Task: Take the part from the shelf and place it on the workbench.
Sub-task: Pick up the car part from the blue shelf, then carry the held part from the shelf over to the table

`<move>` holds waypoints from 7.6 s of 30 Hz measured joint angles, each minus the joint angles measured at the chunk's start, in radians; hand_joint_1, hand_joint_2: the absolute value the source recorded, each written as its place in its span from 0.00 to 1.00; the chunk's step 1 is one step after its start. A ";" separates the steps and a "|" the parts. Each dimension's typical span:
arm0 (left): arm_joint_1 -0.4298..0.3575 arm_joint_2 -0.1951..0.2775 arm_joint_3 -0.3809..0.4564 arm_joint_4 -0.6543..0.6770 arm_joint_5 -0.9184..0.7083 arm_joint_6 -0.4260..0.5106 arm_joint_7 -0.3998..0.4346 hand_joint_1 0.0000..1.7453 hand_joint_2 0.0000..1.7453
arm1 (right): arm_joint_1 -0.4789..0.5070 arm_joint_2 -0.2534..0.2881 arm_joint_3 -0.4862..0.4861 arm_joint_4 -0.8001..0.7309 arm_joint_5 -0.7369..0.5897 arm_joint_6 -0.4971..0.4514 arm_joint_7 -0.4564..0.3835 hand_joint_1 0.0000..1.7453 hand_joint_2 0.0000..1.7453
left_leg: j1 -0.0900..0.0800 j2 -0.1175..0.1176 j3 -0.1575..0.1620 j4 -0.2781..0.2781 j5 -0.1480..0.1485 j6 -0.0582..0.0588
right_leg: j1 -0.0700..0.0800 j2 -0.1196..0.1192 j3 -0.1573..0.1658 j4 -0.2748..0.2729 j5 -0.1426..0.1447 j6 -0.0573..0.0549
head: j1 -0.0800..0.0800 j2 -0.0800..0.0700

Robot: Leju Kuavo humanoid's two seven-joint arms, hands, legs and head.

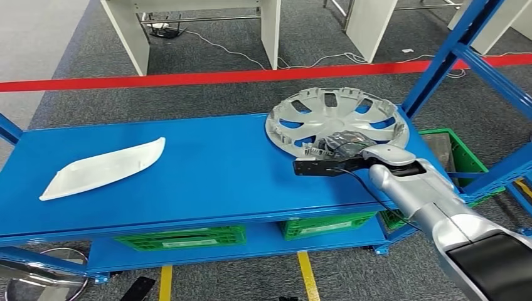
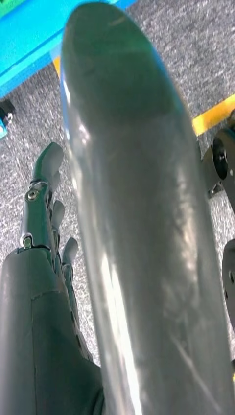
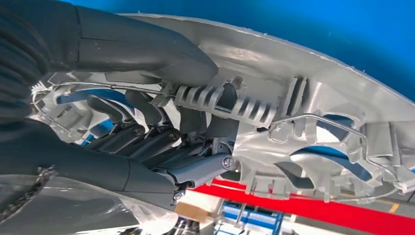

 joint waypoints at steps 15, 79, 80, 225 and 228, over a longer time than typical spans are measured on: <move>0.000 0.004 0.030 0.000 0.019 -0.067 -0.063 0.00 1.00 | -0.066 -0.015 0.101 -0.002 -0.106 0.084 -0.015 1.00 1.00 | -0.001 0.001 -0.100 0.223 -0.072 -0.038 | 0.003 -0.001 0.102 -0.166 0.036 -0.048 | -0.006 0.000; 0.010 -0.012 0.133 0.002 0.007 -0.035 -0.109 0.00 1.00 | 0.058 -0.250 0.207 -0.612 -0.221 -0.156 0.133 1.00 1.00 | -0.005 0.002 -0.041 0.062 -0.001 -0.031 | -0.002 0.000 0.106 -0.164 0.024 -0.035 | -0.001 0.000; 0.009 -0.012 0.134 0.002 0.006 -0.035 -0.109 0.00 1.00 | 0.066 -0.250 0.193 -0.625 -0.208 -0.172 0.133 1.00 1.00 | -0.007 0.001 -0.029 0.033 0.002 -0.028 | 0.000 0.000 0.103 -0.164 0.025 -0.031 | 0.000 0.000; -0.042 -0.046 0.223 0.002 -0.012 0.160 -0.047 0.00 1.00 | 0.379 -0.024 -0.189 -1.192 -1.062 -0.056 -0.331 1.00 1.00 | -0.008 0.003 -0.120 0.159 -0.079 -0.044 | 0.004 -0.011 0.185 -0.207 -0.008 -0.050 | -0.002 0.000; -0.043 -0.046 0.223 0.002 -0.009 0.163 -0.047 0.00 1.00 | 0.379 -0.024 -0.188 -1.187 -1.061 -0.056 -0.329 1.00 1.00 | -0.003 0.003 -0.115 0.276 -0.112 -0.051 | 0.005 -0.011 0.143 -0.199 0.020 -0.048 | -0.002 0.000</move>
